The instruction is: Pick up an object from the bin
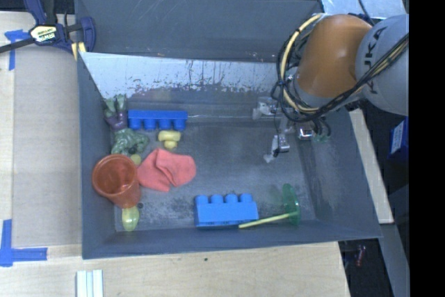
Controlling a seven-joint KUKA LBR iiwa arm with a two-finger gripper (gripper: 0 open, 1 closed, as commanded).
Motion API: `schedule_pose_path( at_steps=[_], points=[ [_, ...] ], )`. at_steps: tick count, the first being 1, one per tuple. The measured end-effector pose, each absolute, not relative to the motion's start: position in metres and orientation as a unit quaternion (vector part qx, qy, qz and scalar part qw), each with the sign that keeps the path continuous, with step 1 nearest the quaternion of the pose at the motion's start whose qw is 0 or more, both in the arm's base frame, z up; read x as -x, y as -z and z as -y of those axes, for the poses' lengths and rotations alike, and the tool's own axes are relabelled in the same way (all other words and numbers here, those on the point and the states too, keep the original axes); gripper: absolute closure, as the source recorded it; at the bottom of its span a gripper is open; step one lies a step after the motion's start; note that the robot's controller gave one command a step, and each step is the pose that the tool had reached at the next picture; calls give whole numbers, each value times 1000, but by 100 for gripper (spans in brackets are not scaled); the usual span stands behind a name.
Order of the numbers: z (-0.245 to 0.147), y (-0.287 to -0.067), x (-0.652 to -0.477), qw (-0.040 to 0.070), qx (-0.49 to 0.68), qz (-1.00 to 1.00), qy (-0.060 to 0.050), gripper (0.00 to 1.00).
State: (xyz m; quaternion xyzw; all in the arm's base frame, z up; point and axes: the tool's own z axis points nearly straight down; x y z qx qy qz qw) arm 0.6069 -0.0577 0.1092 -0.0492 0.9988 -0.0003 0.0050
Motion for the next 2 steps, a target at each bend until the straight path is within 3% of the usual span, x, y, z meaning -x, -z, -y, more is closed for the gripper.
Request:
schedule_pose_path(
  at_steps=[1,2],
  points=[
    [21,-141,-618,4,-6,-1000,1,0],
    [27,-187,-611,7,-43,-999,1,0]
  ],
)
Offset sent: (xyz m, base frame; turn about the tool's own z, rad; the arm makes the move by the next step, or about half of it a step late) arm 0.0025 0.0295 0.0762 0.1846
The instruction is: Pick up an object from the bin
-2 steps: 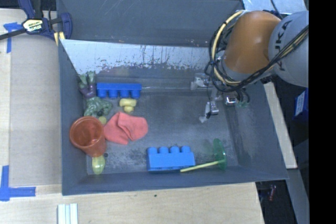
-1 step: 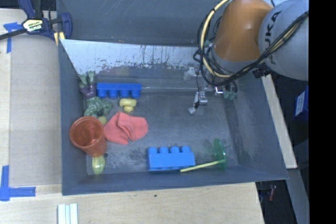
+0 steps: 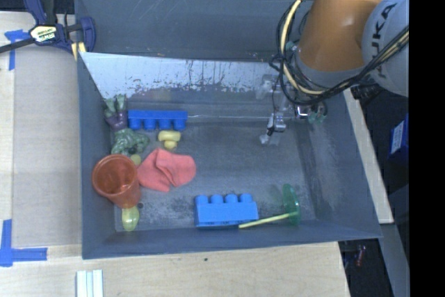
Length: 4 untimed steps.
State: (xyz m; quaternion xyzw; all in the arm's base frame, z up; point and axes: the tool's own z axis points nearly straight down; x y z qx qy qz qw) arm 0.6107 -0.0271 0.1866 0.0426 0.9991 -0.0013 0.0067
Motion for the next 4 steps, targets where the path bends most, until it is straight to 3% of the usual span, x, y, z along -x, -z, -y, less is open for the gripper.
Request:
schedule_pose_path(
  at_steps=[1,2,3,4],
  points=[
    [-16,-122,-591,9,-30,-1000,1,0],
    [-28,-74,-564,14,41,-999,5,0],
    [-54,-126,-573,10,-44,-999,3,0],
    [-102,-114,-578,16,-42,-999,2,0]
  ],
)
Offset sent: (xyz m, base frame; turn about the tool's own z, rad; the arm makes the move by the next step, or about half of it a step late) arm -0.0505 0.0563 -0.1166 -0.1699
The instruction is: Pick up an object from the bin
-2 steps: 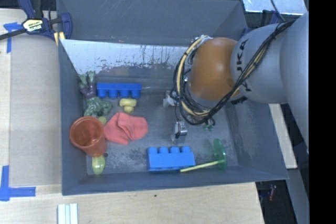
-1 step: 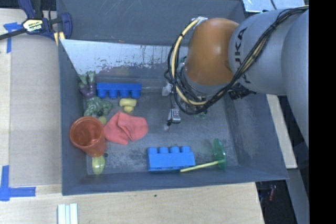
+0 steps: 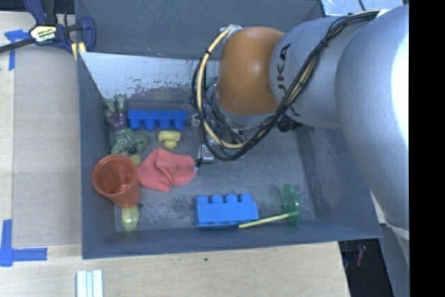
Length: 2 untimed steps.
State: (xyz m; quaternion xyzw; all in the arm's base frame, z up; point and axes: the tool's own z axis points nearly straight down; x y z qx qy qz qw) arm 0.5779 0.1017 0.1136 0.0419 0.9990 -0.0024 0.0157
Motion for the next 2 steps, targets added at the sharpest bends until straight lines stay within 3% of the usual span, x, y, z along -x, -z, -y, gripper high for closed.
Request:
schedule_pose_path(
  at_steps=[1,2],
  points=[
    [-116,-145,-574,9,-77,-997,3,0],
    [-130,-125,-559,16,-63,-998,1,0]
  ],
)
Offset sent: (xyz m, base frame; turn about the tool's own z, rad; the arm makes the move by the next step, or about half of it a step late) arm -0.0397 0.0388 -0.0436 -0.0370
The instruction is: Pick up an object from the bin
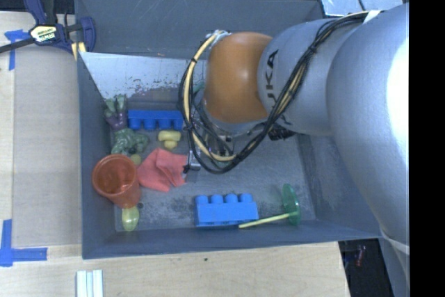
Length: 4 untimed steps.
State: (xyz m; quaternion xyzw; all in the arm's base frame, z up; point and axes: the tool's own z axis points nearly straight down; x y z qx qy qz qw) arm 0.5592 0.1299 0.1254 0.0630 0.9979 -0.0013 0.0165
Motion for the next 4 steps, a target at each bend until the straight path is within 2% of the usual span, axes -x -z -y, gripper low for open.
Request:
schedule_pose_path(
  at_steps=[1,2,3,4],
  points=[
    [-144,-99,-534,18,-8,-1000,3,100],
    [-144,-99,-534,18,-8,-1000,3,100],
    [-140,-155,-538,16,-10,-1000,3,100],
    [-142,-232,-537,14,-13,-1000,3,100]
  ],
)
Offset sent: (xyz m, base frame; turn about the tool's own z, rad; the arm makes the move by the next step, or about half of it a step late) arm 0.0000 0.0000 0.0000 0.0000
